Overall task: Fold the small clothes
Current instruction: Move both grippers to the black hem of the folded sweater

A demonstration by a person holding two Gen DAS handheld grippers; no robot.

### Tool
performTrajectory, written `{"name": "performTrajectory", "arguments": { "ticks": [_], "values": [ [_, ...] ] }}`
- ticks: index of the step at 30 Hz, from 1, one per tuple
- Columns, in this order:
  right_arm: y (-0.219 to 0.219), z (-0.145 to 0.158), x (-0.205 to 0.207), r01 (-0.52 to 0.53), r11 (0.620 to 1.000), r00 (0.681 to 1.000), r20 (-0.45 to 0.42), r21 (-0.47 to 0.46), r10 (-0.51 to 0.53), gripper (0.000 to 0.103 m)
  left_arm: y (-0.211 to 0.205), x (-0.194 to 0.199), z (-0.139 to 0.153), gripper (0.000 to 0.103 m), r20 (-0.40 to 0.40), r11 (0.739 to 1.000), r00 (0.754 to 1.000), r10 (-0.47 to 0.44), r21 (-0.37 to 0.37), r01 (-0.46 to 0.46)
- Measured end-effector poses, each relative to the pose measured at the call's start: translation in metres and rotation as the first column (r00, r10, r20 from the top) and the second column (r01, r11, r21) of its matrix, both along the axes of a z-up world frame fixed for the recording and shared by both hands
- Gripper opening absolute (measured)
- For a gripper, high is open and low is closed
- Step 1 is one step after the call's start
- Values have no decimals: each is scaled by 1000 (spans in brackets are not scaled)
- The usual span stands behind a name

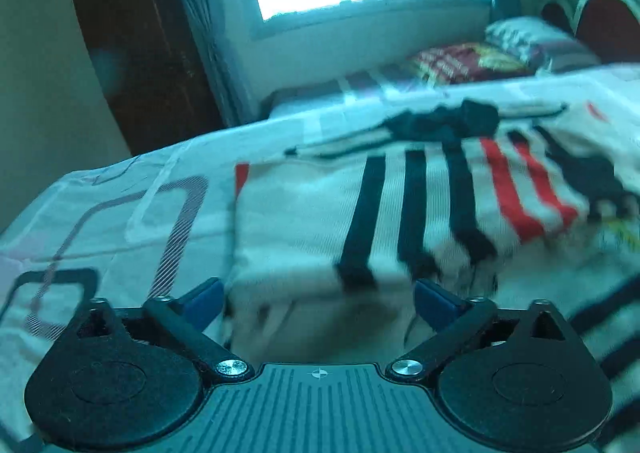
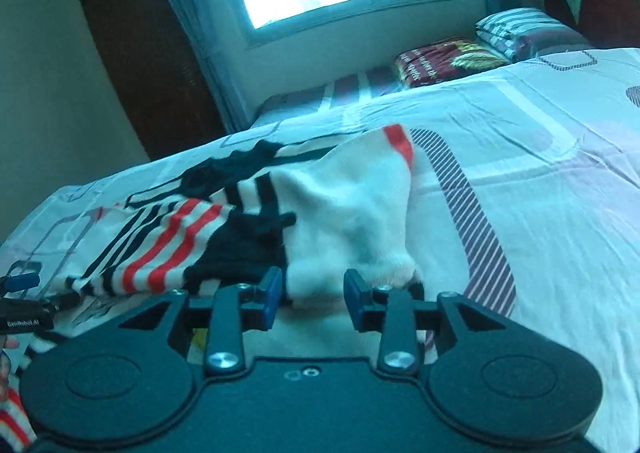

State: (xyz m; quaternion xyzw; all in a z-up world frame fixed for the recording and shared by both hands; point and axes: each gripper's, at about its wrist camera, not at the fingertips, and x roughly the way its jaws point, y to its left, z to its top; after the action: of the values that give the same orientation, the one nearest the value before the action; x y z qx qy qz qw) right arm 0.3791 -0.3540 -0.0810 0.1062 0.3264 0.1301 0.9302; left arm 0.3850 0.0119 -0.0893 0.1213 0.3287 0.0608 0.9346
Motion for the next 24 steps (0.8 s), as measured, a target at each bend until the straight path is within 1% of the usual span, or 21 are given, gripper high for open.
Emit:
{"name": "performTrajectory", "arguments": {
  "ticks": [1,2,4,7,8,9,10,11,12,14,15,16,18,19,20,21,22,24],
  "values": [
    [0,2,-4,-12,1000,1000,-8,-6,12,38,-1,-7,0,103,-12,1000,1000,6,16,-6],
    [0,6,-10,-21,1000,1000,-13,-10,20,40,0,-16,0,103,-20,1000,1000,8,14,-8],
    [-4,10,-24,-23,1000,1000,-13,13,23,52,3,-34,2,103,-34,1000,999,8,0,-8],
    [-16,12,-46,-10,999,999,-41,40,11,53,15,-58,1,103,-65,1000,998,-22,-10,22],
    [-21,11,-54,-3,999,998,-56,41,5,53,23,-66,1,102,-83,998,996,-38,-43,35],
    [-26,10,-63,3,999,998,-71,46,0,53,33,-74,0,94,-99,995,994,-50,-89,41],
    [-31,8,-72,9,998,996,-89,62,-3,50,44,-83,0,79,-119,991,992,-47,-129,31],
    [-36,6,-82,18,996,994,-110,85,-8,49,55,-90,-1,76,-136,987,990,-33,-163,11],
    [-42,4,-93,30,993,991,-130,110,-15,47,68,-101,-1,76,-142,976,990,-25,-217,-7],
    [-50,1,-114,51,988,986,-166,142,-27,48,97,-124,-1,73,-152,936,988,-14,-350,-41],
    [-52,0,-125,59,987,982,-189,149,-30,47,109,-136,-3,65,-167,911,986,-15,-408,-55],
    [-55,-2,-136,64,985,977,-210,159,-30,46,120,-149,-6,58,-184,881,983,-25,-468,-65],
    [-57,-3,-158,73,981,969,-244,177,-29,44,137,-173,-11,57,-182,816,981,-60,-575,-57],
    [-57,-3,-167,77,981,964,-263,180,-28,43,144,-184,-14,57,-184,768,980,-80,-638,-57],
    [-57,-2,-177,85,981,959,-282,173,-34,42,150,-193,-19,58,-191,713,976,-103,-698,-61],
    [-57,-2,-186,95,980,956,-291,176,-40,41,154,-202,-23,58,-188,665,975,-119,-744,-63],
    [-57,-2,-194,107,973,951,-308,203,-41,42,155,-208,-27,58,-187,633,974,-130,-772,-63],
    [-58,-5,-209,133,948,938,-347,288,-26,40,153,-220,-32,57,-179,594,973,-147,-802,-58]
  ]
}}
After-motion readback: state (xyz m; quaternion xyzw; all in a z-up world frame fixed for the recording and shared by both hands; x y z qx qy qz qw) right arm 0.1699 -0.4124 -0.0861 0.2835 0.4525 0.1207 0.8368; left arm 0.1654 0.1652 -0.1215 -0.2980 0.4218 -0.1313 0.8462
